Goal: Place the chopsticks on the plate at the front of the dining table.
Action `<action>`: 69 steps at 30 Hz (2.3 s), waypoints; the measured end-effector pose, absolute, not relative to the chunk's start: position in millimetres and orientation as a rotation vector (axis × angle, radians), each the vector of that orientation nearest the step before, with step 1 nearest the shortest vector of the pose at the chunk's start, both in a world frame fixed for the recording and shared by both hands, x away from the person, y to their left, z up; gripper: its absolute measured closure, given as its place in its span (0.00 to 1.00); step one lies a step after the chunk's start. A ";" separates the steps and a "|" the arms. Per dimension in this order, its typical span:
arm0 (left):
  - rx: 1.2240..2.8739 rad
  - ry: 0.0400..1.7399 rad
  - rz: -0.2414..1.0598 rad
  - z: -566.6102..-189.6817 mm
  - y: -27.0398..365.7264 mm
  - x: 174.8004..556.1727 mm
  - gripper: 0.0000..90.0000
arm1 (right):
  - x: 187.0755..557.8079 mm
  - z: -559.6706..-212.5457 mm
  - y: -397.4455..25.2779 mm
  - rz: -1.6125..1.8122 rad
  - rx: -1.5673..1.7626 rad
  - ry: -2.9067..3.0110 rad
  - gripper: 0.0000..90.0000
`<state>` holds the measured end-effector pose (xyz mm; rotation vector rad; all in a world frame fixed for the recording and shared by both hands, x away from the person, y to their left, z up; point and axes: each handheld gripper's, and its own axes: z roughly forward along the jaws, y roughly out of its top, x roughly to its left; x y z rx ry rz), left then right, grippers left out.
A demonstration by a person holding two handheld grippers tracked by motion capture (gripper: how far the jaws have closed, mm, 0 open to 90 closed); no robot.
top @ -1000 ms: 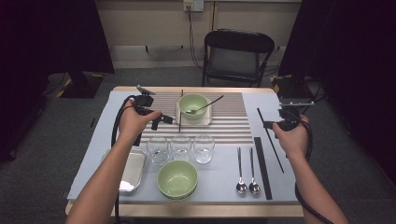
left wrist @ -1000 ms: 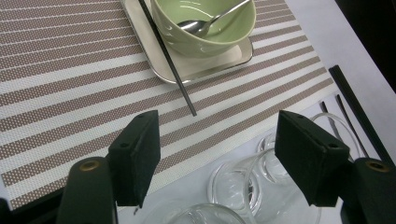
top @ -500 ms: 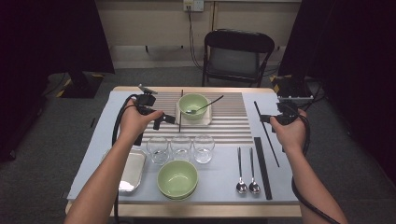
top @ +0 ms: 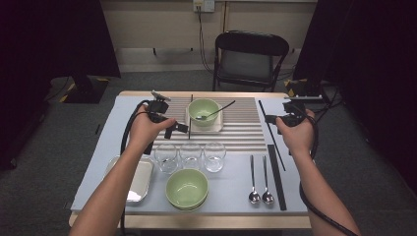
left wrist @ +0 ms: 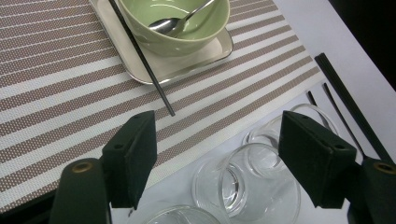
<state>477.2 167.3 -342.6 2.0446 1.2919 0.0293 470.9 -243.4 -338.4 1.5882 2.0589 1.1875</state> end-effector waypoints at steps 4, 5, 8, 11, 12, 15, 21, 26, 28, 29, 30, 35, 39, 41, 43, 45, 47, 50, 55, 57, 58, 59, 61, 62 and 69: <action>2.054 1.285 0.029 -342.7 166.6 476.4 0.31 | 472.1 -334.8 -239.5 1.201 1.578 2.057 0.97; 2.043 1.291 0.027 -343.2 165.5 475.9 0.31 | 473.3 -332.7 -236.8 1.209 1.570 2.057 0.97; 2.050 1.286 0.024 -343.6 164.8 475.5 0.31 | 474.4 -331.5 -234.7 1.215 1.566 2.057 0.97; 2.054 1.277 0.025 -344.7 163.3 475.8 0.31 | 477.8 -330.2 -228.1 1.224 1.558 2.065 0.97; 2.050 1.276 0.028 -344.9 161.9 476.0 0.31 | 479.0 -330.4 -226.4 1.225 1.554 2.069 0.97; 2.036 1.267 0.024 -345.2 159.7 475.9 0.31 | 481.4 -329.5 -221.6 1.250 1.550 2.074 0.97; 2.041 1.258 0.005 -345.6 159.1 474.9 0.31 | 482.9 -325.4 -209.8 1.275 1.528 2.089 0.97; 2.027 1.254 0.008 -344.4 162.8 474.3 0.31 | 484.9 -317.5 -195.1 1.291 1.498 2.099 0.97; 2.014 1.258 0.004 -344.2 164.7 473.6 0.31 | 485.1 -312.5 -185.9 1.307 1.476 2.105 0.97; 2.016 1.258 0.007 -344.0 165.2 473.1 0.31 | 485.1 -312.5 -185.9 1.307 1.476 2.105 0.97; 2.019 1.255 0.011 -343.3 165.2 471.3 0.31 | 484.3 -309.6 -180.1 1.314 1.459 2.105 0.97; 2.025 1.246 0.012 -341.9 163.9 467.8 0.31 | 485.7 -306.6 -170.8 1.332 1.450 2.111 0.97; 2.020 1.241 0.007 -339.3 163.6 464.4 0.31 | 489.7 -305.7 -161.2 1.383 1.449 2.116 0.97; 2.013 1.243 0.004 -339.1 163.5 464.1 0.31 | 490.2 -305.7 -159.4 1.381 1.446 2.117 0.97; 2.016 1.241 0.006 -338.5 163.4 463.9 0.31 | 490.9 -305.7 -156.7 1.387 1.444 2.118 0.97; 2.024 1.230 0.004 -339.2 159.7 463.2 0.31 | 491.0 -305.4 -153.3 1.396 1.447 2.117 0.97; 2.027 1.224 -0.002 -339.5 157.2 462.6 0.31 | 490.8 -305.3 -152.0 1.395 1.446 2.119 0.97; 2.030 1.217 -0.017 -339.7 151.2 461.4 0.31 | 490.4 -304.3 -147.9 1.398 1.435 2.116 0.97; 2.037 1.197 -0.027 -339.0 141.6 459.8 0.31 | 490.7 -302.1 -145.7 1.396 1.435 2.112 0.97; 2.050 1.180 -0.030 -338.7 138.9 459.3 0.31 | 491.6 -300.8 -144.0 1.397 1.435 2.111 0.97; 2.051 1.176 -0.030 -338.6 136.8 458.7 0.31 | 491.9 -300.7 -143.1 1.396 1.435 2.112 0.97; 2.050 1.174 -0.041 -338.5 134.3 457.9 0.31 | 492.3 -300.5 -142.1 1.392 1.432 2.115 0.97; 2.060 1.159 -0.051 -338.5 130.7 457.4 0.31 | 492.8 -300.4 -141.2 1.393 1.431 2.116 0.97; 2.066 1.157 -0.052 -338.6 127.9 456.9 0.31 | 493.2 -300.3 -140.1 1.394 1.432 2.119 0.97; 2.085 1.136 -0.079 -340.0 119.3 455.5 0.31 | 495.0 -301.8 -133.9 1.386 1.435 2.125 0.97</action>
